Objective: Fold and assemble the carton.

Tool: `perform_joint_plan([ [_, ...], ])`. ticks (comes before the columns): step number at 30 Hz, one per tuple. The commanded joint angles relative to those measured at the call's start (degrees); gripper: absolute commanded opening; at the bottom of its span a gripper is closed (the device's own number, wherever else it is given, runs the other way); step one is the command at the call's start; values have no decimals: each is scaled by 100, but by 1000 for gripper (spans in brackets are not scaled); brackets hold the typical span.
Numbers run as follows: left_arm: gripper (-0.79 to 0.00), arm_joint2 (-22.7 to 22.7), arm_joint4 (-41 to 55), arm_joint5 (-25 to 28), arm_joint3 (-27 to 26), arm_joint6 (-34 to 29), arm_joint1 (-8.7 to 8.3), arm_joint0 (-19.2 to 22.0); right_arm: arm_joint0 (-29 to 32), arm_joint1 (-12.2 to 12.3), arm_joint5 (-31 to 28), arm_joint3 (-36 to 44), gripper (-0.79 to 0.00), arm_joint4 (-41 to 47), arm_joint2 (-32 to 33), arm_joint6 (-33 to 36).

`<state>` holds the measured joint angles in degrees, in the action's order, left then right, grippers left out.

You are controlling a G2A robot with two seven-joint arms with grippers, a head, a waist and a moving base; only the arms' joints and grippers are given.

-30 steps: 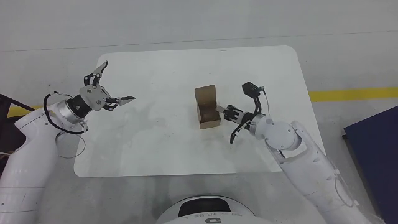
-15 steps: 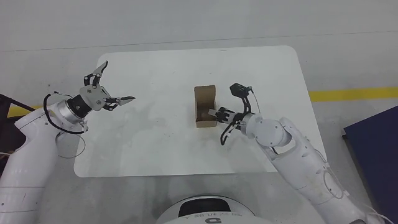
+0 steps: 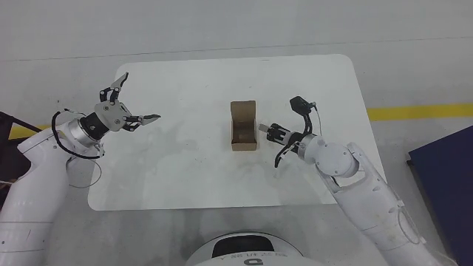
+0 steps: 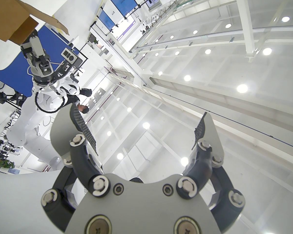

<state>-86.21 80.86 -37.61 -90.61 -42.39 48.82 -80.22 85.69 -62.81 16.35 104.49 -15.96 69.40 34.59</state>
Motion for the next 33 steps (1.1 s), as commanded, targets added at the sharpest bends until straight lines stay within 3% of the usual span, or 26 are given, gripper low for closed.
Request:
perform_joint_plan([
  [1, 0, 0, 0, 0, 0, 0, 0, 0, -20, -9, -23, -19, -425, 13, -46, 8],
  [12, 0, 0, 0, 0, 0, 0, 0, 0, -415, -90, -27, -195, -446, -143, -518, 139],
  [21, 0, 0, 0, 0, 0, 0, 0, 0, -951, -186, 541, -372, -465, -816, -1123, 425],
  [25, 0, 0, 0, 0, 0, 0, 0, 0, -1229, -218, 1209, -355, -523, -1625, -1489, 676],
  [28, 0, 0, 0, 0, 0, 0, 0, 0, -1453, -276, 1749, -296, -637, -2025, -1794, 947],
  [33, 0, 0, 0, 0, 0, 0, 0, 0, -1729, -350, 2122, -326, -686, -2386, -2137, 1349],
])
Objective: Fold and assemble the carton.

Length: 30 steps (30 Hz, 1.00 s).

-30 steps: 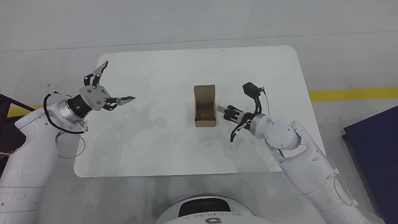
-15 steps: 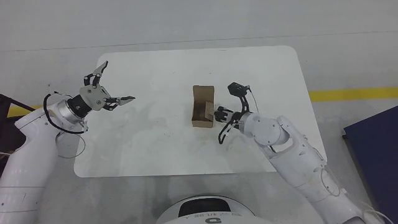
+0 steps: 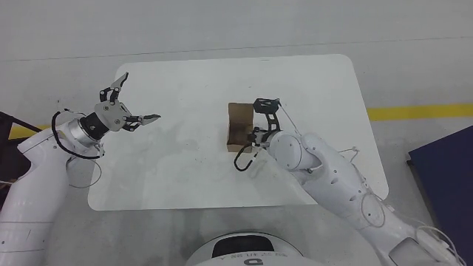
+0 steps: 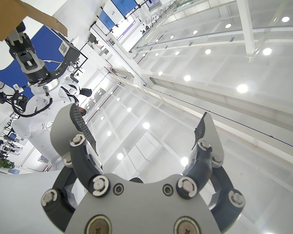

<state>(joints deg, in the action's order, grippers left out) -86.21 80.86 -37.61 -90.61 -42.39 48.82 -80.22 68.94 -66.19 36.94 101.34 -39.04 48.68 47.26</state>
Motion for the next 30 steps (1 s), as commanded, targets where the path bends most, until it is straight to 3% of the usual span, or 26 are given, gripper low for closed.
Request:
perform_joint_plan([
  [1, 0, 0, 0, 0, 0, 0, 0, 0, -100, -28, 127, -27, -690, -141, -128, 154],
  [5, 0, 0, 0, 0, 0, 0, 0, 0, -275, -96, 262, -126, -690, -206, -308, 367],
  [6, 0, 0, 0, 0, 0, 0, 0, 0, -300, -107, 282, -144, -711, -210, -329, 387],
  [7, 0, 0, 0, 0, 0, 0, 0, 0, -334, -123, 303, -165, -785, -222, -359, 406],
  [18, 0, 0, 0, 0, 0, 0, 0, 0, -372, -61, 964, 267, -785, -1493, -436, 1044],
  [30, 0, 0, 0, 0, 0, 0, 0, 0, 159, 60, 750, 262, -785, -2090, 104, 1260],
])
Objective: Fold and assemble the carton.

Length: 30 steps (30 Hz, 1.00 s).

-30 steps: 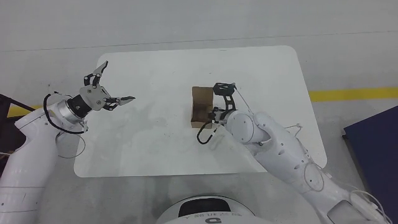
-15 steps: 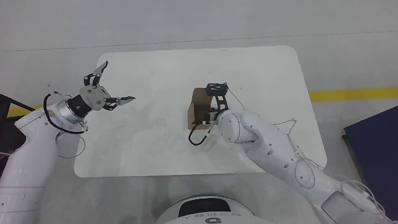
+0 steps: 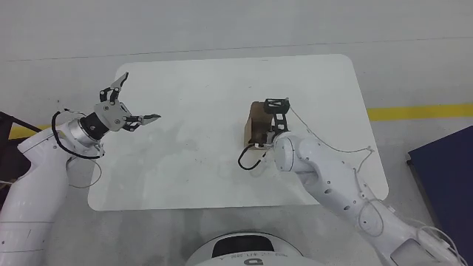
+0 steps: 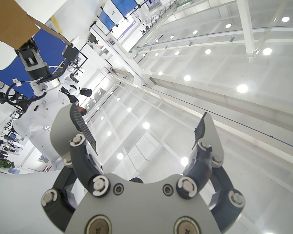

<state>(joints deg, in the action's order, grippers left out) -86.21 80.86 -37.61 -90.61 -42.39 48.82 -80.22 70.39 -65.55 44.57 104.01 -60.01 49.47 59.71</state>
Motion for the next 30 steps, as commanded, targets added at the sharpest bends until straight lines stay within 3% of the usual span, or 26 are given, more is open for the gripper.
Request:
perform_joint_plan([
  [1, 0, 0, 0, 0, 0, 0, 0, 0, 38, -9, -36, -14, -785, 5, 52, 38],
  [2, 0, 0, 0, 0, 0, 0, 0, 0, 56, -18, -70, 4, -760, 43, 80, 72],
  [3, 0, 0, 0, 0, 0, 0, 0, 0, 75, -25, -94, 18, -659, 84, 116, 95],
  [7, 0, 0, 0, 0, 0, 0, 0, 0, 191, -39, -137, 190, 0, 118, 260, 138],
  [13, 0, -3, -212, 21, -84, 148, -6, -23, 609, -64, 13, 857, 0, 886, 709, -115],
  [19, 0, 338, -2540, -176, -520, -284, -151, 113, 1258, -84, -804, 879, 0, 2124, 1392, -1371],
  [25, 0, 1454, -4476, 165, -442, -1680, -195, 753, 1950, -121, -1419, 968, -40, 3138, 1985, -2713],
  [30, 0, 2630, -5550, 1019, -73, -2513, -38, 1606, 2532, -141, -2468, 856, -18, 4063, 2386, -3519],
])
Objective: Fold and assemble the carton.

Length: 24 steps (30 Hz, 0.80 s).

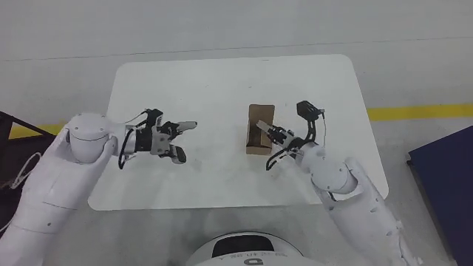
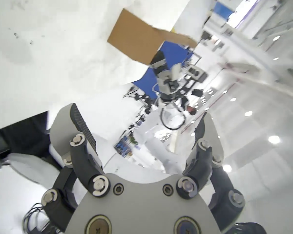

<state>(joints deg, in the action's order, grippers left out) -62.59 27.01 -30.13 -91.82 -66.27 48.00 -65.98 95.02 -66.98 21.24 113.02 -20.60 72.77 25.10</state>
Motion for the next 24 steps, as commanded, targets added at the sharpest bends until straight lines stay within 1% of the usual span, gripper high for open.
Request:
perform_joint_plan([
  [1, 0, 517, -287, 572, 119, -250, 105, 350, 121, 8, -232, -62, 0, 147, 96, -66],
  [2, 0, 742, -201, 851, 199, -405, 182, 494, 163, 14, -301, -53, 0, 146, 126, -60],
  [4, 0, 742, -201, 851, 199, -405, 182, 494, 243, 29, -450, 79, 0, 206, 193, 26],
  [15, 0, 765, -294, 826, 209, -349, 180, 486, 243, 29, -450, 79, 0, 206, 193, 26],
  [17, 0, 1068, -1164, 624, -4, -90, 193, 600, 241, 26, -474, 67, 0, 227, 193, 0],
  [18, 0, 1193, -1470, 659, -26, -44, 212, 711, 232, 7, -665, -31, 0, 486, 191, -108],
  [20, 0, 1427, -1749, 804, 58, 107, 291, 912, 201, -33, -1138, -386, 0, 1011, 246, -436],
  [22, 0, 1741, -1968, 1046, 360, 290, 427, 1193, 154, -51, -1545, -691, 0, 1110, 204, -601],
  [24, 0, 1982, -2004, 1220, 601, 382, 557, 1430, 89, -64, -1709, -874, 0, 1166, 146, -616],
])
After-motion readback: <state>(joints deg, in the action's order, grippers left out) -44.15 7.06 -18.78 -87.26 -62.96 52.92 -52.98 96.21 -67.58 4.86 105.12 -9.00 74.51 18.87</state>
